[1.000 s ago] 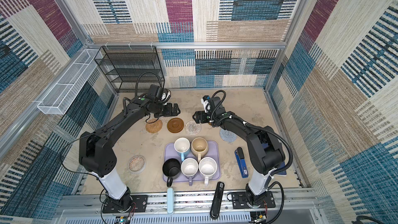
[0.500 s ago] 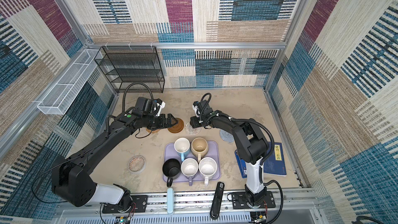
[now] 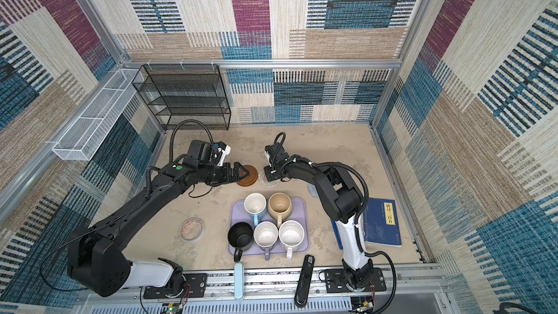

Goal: Place cups on coasters
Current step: Move the coaster to the top-center of the table.

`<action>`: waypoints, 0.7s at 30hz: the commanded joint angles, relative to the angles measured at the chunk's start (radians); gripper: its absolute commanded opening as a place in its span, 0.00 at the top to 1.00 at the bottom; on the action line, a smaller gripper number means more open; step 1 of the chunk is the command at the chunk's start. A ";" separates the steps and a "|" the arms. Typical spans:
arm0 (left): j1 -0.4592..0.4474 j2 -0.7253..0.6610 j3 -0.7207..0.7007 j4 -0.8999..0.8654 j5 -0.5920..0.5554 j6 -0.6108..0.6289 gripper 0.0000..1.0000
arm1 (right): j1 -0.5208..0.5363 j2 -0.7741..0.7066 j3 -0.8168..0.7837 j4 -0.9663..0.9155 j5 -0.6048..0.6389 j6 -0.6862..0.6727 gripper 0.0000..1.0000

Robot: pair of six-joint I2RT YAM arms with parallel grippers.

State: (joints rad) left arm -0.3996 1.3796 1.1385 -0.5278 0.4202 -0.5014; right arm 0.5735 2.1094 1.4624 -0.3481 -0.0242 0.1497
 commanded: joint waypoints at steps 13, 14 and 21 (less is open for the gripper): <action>0.002 -0.034 0.006 0.014 0.001 -0.012 0.04 | 0.000 0.043 0.049 -0.154 0.104 0.060 0.53; 0.001 -0.034 0.004 0.018 0.008 -0.016 0.04 | 0.002 0.031 0.029 -0.150 0.106 0.065 0.53; 0.001 -0.024 0.000 0.043 0.027 -0.031 0.04 | 0.002 -0.011 -0.037 -0.108 0.086 0.059 0.52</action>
State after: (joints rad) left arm -0.3996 1.3525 1.1366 -0.5098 0.4259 -0.5201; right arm 0.5739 2.0975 1.4422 -0.3672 0.0887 0.1905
